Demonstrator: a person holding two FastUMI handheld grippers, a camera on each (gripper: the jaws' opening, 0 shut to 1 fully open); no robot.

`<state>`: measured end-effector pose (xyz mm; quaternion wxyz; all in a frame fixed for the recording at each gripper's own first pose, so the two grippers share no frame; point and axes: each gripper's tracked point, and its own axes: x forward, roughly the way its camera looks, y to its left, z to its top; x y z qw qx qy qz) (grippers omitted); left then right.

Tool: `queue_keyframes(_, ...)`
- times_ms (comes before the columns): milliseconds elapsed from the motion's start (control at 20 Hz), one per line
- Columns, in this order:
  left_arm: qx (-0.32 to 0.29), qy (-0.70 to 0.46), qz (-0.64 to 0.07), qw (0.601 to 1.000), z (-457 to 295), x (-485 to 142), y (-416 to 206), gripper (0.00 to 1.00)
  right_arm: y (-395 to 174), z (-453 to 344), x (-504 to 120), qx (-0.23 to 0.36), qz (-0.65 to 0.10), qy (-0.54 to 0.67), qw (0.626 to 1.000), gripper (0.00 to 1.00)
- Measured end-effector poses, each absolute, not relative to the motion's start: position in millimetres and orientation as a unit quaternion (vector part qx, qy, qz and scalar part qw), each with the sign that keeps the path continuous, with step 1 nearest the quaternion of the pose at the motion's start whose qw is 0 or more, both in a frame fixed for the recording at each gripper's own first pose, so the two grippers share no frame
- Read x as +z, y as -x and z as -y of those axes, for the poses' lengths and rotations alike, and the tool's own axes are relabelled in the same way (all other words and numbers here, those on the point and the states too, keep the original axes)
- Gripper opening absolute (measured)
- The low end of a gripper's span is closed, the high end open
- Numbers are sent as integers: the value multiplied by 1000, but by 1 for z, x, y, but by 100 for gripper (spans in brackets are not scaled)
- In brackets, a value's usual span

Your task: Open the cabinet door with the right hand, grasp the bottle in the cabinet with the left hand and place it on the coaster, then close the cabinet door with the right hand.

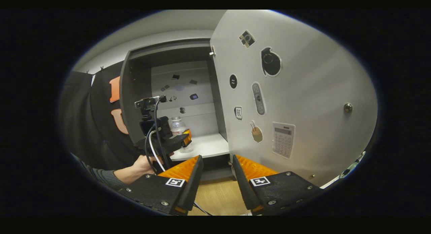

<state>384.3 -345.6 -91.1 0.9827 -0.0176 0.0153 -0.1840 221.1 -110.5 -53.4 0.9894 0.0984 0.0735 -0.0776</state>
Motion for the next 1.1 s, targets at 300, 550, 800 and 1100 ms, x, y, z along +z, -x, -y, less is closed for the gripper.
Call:
queue_keyframes(300, -178, 17, 7, 984, 328, -72, -356, 85, -212, 104, -50, -69, -71, -84, 992, 57)
queue_keyframes(550, -177, 12, 24, 984, 305, -52, -296, 84, -191, 91, -47, -49, -65, -78, 994, 57)
queue_keyframes(800, -160, -2, 21, 987, 273, -58, -228, 84, -160, 77, -44, -23, -57, -77, 995, 61)
queue_keyframes(1100, -128, -11, -12, 992, 226, -111, -157, 84, -121, 67, -61, -4, -68, -106, 992, 57)
